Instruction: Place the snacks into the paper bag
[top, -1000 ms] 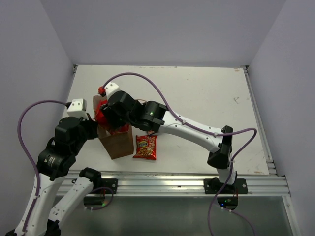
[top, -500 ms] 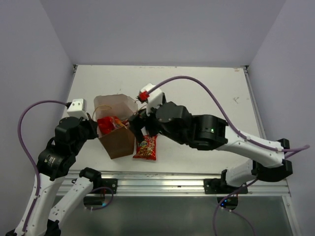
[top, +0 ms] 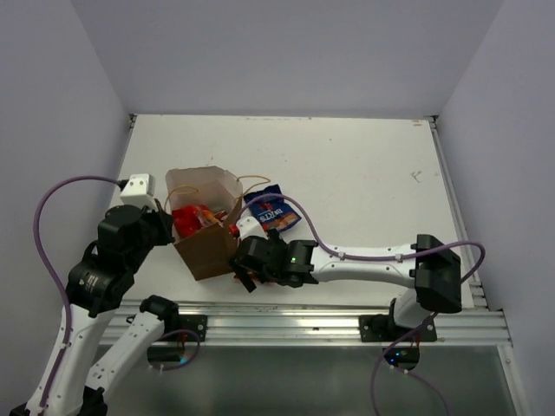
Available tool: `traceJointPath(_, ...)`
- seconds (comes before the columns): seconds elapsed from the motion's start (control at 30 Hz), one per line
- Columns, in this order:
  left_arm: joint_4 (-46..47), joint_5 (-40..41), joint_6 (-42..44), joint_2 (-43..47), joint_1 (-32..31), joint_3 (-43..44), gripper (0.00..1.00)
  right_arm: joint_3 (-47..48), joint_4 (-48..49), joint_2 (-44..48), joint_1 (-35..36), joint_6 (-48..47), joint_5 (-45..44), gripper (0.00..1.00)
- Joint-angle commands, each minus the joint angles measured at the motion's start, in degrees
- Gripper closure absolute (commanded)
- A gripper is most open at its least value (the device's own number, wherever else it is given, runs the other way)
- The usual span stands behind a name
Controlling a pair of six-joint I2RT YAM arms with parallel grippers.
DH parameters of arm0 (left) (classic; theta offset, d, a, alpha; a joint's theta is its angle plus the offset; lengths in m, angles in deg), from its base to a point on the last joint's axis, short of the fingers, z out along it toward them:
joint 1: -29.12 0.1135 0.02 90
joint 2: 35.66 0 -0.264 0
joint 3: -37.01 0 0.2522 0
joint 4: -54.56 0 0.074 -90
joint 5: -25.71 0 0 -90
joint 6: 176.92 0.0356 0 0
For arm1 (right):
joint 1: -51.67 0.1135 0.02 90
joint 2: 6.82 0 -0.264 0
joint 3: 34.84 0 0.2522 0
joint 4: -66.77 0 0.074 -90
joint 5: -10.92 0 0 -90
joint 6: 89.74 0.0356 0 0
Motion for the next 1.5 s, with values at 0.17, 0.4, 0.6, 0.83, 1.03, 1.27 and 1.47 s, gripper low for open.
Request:
traceJointPath(0.17,-1.7,-1.7,1.8,0.4,-0.1,2.9,1.0,-4.1,14.8,-7.0,-1.7,2.2,2.7,0.02)
traceJointPath(0.4,-4.2,-1.3,2.7,0.9,-0.1,5.1,1.0,-7.4,19.5,-13.8,-3.8,3.3,4.1,0.11)
traceJointPath(0.6,-4.3,-1.5,2.7,1.4,-0.1,5.2,1.0,-8.7,12.1,-7.8,-3.5,4.8,-2.7,0.94)
traceJointPath(0.83,-2.0,-2.4,2.0,1.5,-0.1,3.0,1.0,8.2,-6.9,9.1,-0.5,0.0,-9.6,1.0)
traceJointPath(1.03,-0.9,-2.6,1.9,1.2,-0.1,2.4,1.0,39.5,-14.9,3.5,-0.2,-11.5,-10.3,0.97)
traceJointPath(1.27,-0.6,-2.5,1.0,1.4,-0.1,2.6,1.0,49.4,-5.8,-10.2,-1.8,-18.0,-4.1,0.95)
traceJointPath(1.47,-1.3,-2.2,0.2,2.1,-0.1,3.0,1.0,49.9,-3.1,-18.2,-2.1,-17.7,2.8,0.95)
